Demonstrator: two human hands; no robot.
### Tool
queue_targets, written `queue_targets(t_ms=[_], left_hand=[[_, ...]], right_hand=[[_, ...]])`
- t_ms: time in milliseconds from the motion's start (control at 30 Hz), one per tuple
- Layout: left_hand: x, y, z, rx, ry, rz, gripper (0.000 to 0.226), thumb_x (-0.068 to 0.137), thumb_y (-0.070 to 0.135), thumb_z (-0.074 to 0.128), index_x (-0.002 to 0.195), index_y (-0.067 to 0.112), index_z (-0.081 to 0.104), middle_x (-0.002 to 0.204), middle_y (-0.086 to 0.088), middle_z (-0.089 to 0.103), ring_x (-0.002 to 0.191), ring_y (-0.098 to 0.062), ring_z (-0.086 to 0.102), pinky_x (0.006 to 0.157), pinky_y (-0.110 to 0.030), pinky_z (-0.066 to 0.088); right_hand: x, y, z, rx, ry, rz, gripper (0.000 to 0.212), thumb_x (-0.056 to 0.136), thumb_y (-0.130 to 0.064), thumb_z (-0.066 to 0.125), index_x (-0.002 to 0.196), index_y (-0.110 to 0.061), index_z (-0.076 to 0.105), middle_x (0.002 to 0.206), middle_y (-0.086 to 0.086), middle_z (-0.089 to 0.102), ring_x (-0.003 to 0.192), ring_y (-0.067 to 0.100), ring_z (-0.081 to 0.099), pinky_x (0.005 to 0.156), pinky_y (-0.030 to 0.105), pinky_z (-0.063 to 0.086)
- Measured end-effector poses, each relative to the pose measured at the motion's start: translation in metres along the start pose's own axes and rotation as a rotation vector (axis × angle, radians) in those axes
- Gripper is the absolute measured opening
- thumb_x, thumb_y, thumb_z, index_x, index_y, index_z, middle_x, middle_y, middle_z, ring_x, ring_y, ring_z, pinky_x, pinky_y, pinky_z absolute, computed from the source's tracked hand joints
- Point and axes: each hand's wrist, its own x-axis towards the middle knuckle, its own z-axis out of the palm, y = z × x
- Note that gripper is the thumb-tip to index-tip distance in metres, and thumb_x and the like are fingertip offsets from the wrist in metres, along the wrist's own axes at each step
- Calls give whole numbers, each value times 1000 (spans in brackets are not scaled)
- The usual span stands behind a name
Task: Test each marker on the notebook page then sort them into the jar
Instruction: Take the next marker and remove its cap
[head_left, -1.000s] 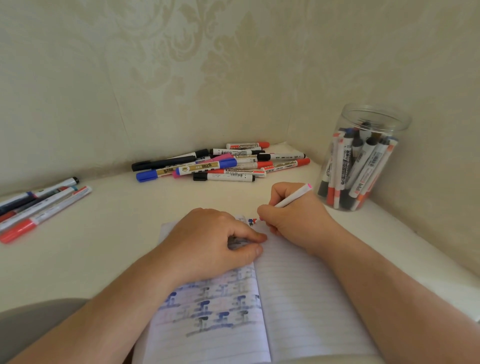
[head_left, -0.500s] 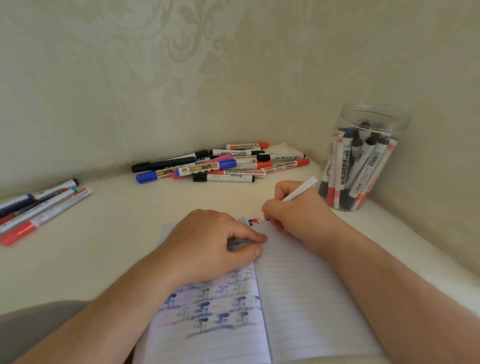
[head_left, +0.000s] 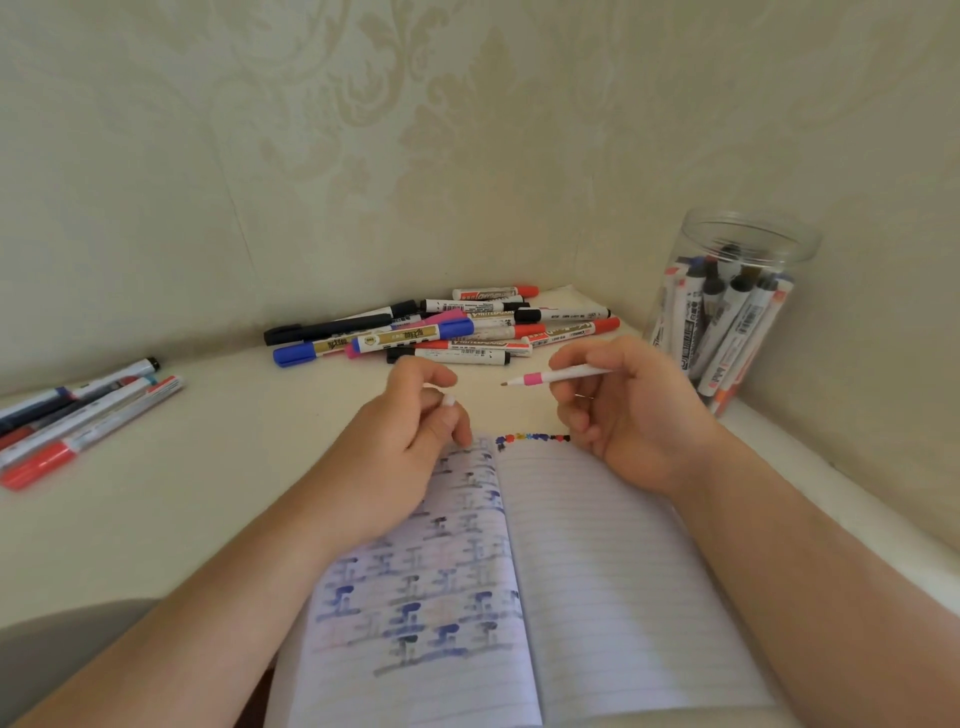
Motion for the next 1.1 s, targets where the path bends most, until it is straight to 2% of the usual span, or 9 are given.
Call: queue_targets(t_ms=[100,167,233,367,533,800,967,1100], left_hand=[[2,1,0,-44,39,-44,11,105,30,54,110,36,47,98,29,73,88,3,65,83,-27,51],[2,1,1,-72,56,-63,10,102,29,60,105,37,54,96,28,74,87,3,68,81,-26,51],[2,0,0,-96,77,-83,10,99,31,65,103,38,59,95,26,75,87,3,69,84,-27,52],[1,0,-1,-107,91,-86,10,94,36,70,99,41,64,96,21,76,92,1,70,87,-28,51],[1,3,0,-84,74,-70,9,93,34,73,97,40,67,92,23,75,86,3,69,77,-22,46],[1,2,0,-62,78,-66,11,91,34,75,98,39,68,91,24,74,85,3,68,74,-18,45],[2,1,0,-61,85,-68,10,91,35,75,97,39,68,91,23,74,83,3,68,73,-18,44],[1,0,2,24,107,-59,9,92,37,75,97,40,68,88,28,71,82,6,65,66,-8,42]], right_hand=[[-1,1,1,13,-20,-4,19,74,-18,49,78,-13,68,64,8,53,54,19,40,50,27,27],[0,2,1,21,-9,-3,14,82,-11,47,77,-14,60,59,8,51,53,20,39,49,27,28],[0,2,1,13,4,1,22,91,-8,45,72,-16,54,58,7,50,53,20,38,49,28,28],[0,2,3,-35,3,-13,36,93,-6,47,59,-17,56,59,8,52,52,20,38,50,29,29],[-1,2,4,-64,12,-33,35,94,-6,48,61,-17,57,60,9,54,52,20,40,53,30,28],[-3,2,6,-150,-2,-64,26,96,-3,51,72,-11,54,63,12,57,53,20,43,51,29,32],[-2,3,6,-149,2,-69,29,97,-3,54,69,-13,56,64,11,58,53,20,44,49,27,35],[-2,7,7,-223,-25,-97,35,98,-3,62,66,-17,62,66,11,62,54,18,45,49,25,35]])
